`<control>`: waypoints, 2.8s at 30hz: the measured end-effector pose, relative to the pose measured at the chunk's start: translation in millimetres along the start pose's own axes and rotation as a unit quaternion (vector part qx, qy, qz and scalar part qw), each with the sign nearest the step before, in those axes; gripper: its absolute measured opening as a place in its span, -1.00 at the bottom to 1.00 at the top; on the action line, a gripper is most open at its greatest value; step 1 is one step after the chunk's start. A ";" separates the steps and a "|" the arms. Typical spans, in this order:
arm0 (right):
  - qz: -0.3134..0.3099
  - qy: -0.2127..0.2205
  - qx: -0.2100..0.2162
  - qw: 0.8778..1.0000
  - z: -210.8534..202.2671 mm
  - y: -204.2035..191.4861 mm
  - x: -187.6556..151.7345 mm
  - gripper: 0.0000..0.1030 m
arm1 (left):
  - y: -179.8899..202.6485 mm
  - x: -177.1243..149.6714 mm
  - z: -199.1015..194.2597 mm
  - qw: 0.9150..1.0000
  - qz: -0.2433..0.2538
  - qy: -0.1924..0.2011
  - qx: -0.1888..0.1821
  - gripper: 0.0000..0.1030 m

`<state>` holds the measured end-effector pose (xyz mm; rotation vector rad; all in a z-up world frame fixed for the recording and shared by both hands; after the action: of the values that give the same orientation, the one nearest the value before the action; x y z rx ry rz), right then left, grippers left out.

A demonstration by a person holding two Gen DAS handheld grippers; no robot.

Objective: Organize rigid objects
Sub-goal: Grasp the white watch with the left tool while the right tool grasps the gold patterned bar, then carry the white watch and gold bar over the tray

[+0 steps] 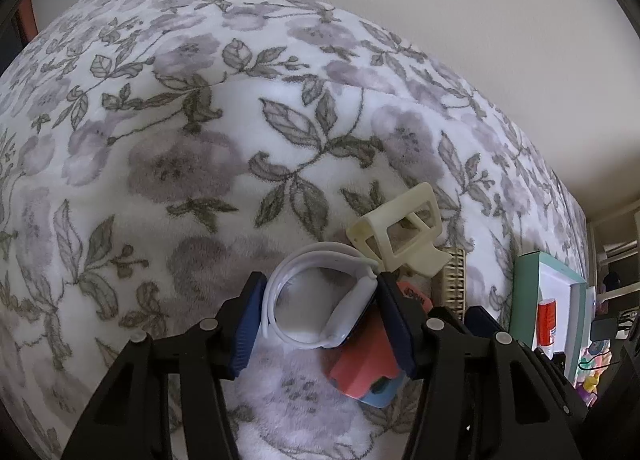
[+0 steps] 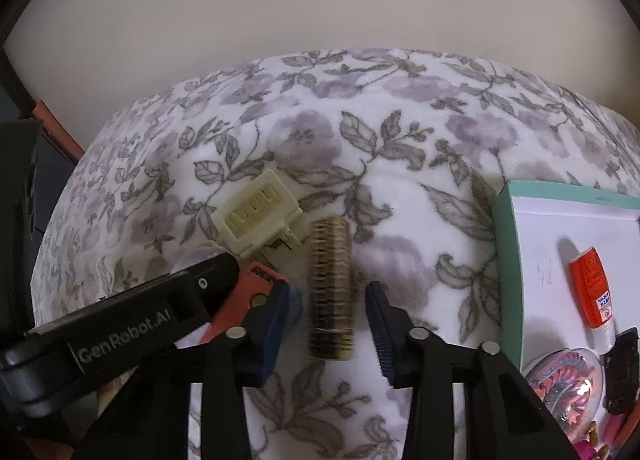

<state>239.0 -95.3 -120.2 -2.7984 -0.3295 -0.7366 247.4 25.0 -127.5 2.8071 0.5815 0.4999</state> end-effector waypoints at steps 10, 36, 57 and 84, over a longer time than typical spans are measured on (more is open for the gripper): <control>0.056 -0.007 0.027 0.998 1.2 19.5 -13.9 -0.52 | -5.0 -9.0 -7.3 1.000 -0.024 -0.004 0.005 0.10; 0.137 0.068 0.037 0.987 -130.9 73.5 -34.3 -0.57 | 40.3 -55.6 -100.6 0.998 -0.027 0.052 -0.003 0.09; 0.216 0.100 -0.100 0.966 -193.8 212.8 -43.1 -0.57 | 173.4 -89.3 -79.5 0.991 0.100 0.016 -0.086 0.10; 0.234 -0.008 -0.137 0.962 -120.3 247.4 -66.9 -0.57 | 217.5 -122.3 -20.7 0.981 0.158 -0.058 -0.096 0.11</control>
<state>194.9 -373.5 -92.1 -2.9547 0.4570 -0.6825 208.3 -217.7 -80.1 2.7276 0.0564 0.4182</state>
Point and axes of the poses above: each gripper's, at about its wrist camera, not at the fingertips, and z roughly the way its jaws point, y to its right, x to its top, the point moved 3 cm from there along z, roughly the way its jaws point, and after that the axes turned 3 degrees about -z, right-handed, at the moved point
